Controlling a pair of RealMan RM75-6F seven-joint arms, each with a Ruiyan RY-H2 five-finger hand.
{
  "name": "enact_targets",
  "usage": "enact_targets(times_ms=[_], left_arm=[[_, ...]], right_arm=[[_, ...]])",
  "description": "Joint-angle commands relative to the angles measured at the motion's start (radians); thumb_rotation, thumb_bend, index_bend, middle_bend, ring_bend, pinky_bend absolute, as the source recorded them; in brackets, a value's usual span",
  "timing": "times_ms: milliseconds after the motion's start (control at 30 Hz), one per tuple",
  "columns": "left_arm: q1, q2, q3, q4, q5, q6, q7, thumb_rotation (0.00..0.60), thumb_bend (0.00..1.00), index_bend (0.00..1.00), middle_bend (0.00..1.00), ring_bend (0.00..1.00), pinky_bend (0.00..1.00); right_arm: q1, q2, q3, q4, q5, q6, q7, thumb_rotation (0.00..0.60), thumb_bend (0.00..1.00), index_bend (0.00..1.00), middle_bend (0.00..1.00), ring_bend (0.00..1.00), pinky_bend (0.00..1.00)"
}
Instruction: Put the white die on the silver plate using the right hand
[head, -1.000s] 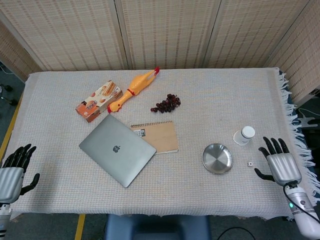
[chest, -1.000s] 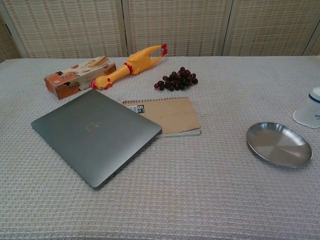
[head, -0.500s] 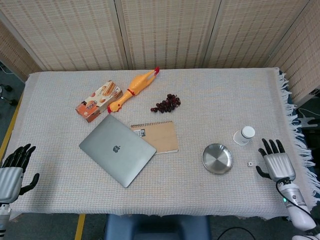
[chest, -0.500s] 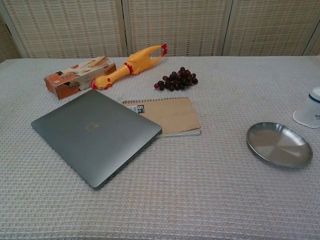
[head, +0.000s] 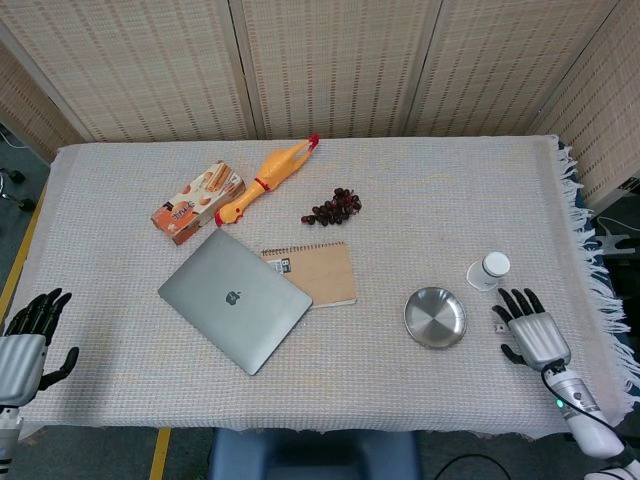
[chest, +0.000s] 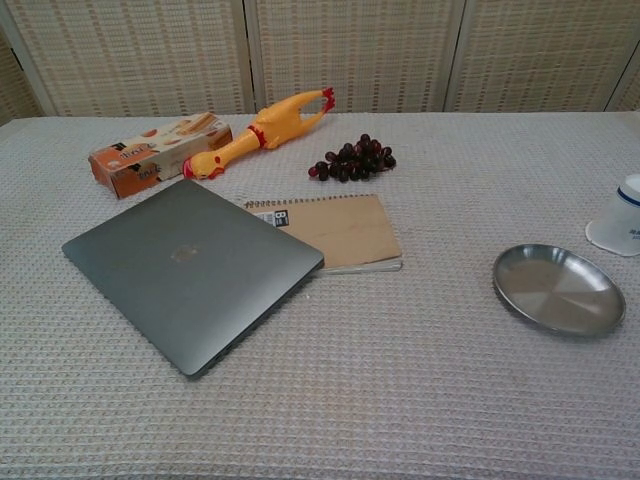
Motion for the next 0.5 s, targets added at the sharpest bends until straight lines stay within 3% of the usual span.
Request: enact_targets(times_ms=[33,500], left_arm=[[0.0,0.001,0.002,-0.001,0.003,-0.001,-0.001,0.6,0.4,0.0,0.0,0.0,0.13],[-0.004,0.003,0.006,-0.007,0.002,-0.013,0.001,0.6,0.4,0.0,0.0,0.0,0.13]], right_arm=[[-0.002,-0.006,-0.002,0.034,0.0,0.001,-0.026,0.528,0.22,0.28,0.0,0.0,0.0],[0.027,-0.052,0.009,0.095,-0.013,-0.021,0.018,0.535,0.24,0.35,0.0,0.0,0.0]])
